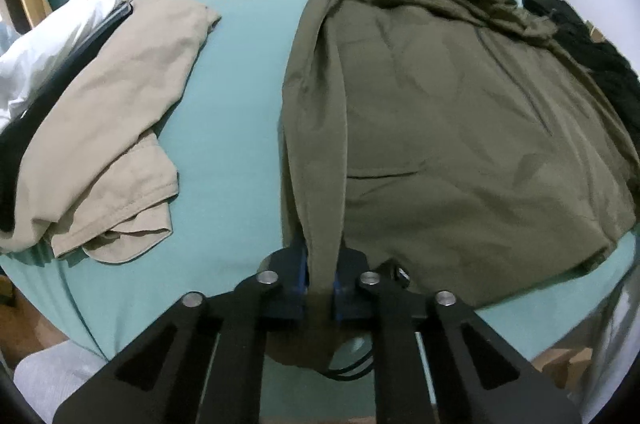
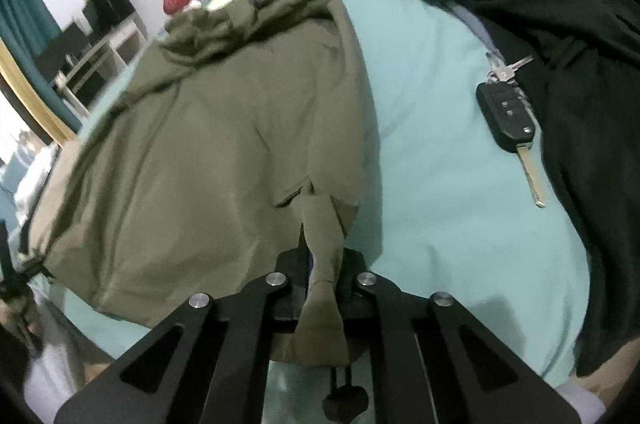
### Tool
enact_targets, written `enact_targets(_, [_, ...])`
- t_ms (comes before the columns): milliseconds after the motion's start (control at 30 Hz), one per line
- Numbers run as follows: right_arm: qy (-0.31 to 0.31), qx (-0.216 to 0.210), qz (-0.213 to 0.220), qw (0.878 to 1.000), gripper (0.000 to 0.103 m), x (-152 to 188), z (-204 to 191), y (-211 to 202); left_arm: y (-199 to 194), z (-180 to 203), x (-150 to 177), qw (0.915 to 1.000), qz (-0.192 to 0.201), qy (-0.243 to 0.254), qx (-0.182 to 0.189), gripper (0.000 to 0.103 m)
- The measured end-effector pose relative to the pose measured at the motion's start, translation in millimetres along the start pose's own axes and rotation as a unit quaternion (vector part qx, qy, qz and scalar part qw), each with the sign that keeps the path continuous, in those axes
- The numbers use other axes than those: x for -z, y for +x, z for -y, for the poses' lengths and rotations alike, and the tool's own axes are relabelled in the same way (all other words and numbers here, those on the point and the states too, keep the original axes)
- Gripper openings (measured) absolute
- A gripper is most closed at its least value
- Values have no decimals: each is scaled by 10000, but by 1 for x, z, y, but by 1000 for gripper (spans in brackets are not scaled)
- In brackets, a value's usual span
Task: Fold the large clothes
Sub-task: 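Grasp the jacket hem with both grippers and lift it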
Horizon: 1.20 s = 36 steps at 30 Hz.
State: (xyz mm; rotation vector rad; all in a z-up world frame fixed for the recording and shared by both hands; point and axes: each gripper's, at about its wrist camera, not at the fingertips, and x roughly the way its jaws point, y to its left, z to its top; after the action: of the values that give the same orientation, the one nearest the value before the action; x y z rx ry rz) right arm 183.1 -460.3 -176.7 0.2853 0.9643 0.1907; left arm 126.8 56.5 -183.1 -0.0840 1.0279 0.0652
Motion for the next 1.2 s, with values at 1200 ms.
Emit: enact_targets(1200, [-222,-328,2060,9778,5,2,-11,-247,-283,-25,25,9742,2002,-422,955,8])
